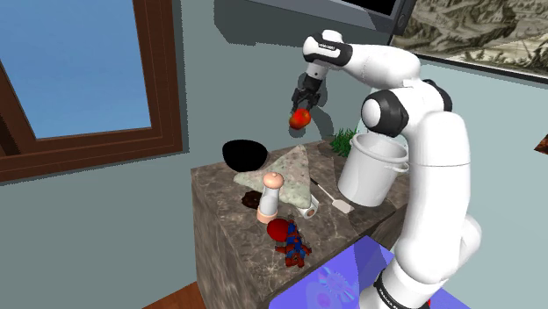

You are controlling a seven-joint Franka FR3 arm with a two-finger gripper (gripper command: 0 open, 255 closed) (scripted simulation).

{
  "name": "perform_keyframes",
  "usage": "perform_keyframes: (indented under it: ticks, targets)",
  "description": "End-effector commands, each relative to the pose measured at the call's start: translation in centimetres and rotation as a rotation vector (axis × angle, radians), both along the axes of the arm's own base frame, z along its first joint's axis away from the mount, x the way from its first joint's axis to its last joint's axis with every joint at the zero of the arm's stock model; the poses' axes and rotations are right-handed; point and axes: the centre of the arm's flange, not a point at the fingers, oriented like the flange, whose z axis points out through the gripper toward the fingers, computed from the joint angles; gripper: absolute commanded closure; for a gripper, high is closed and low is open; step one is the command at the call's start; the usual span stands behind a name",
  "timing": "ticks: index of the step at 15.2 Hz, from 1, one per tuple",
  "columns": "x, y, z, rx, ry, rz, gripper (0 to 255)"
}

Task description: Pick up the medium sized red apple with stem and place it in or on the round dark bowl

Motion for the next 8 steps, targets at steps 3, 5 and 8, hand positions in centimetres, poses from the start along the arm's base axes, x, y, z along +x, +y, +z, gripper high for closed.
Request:
perform_keyframes:
  ticks: [3, 5, 8]
  targets:
    - [1.8, 4.8, 0.7, 0.000, 0.000, -0.001, 255]
    - [2.7, 7.3, 0.9, 0.000, 0.000, -0.001, 255]
    - [4.1, 11.0, 1.2, 0.000, 0.000, -0.001, 255]
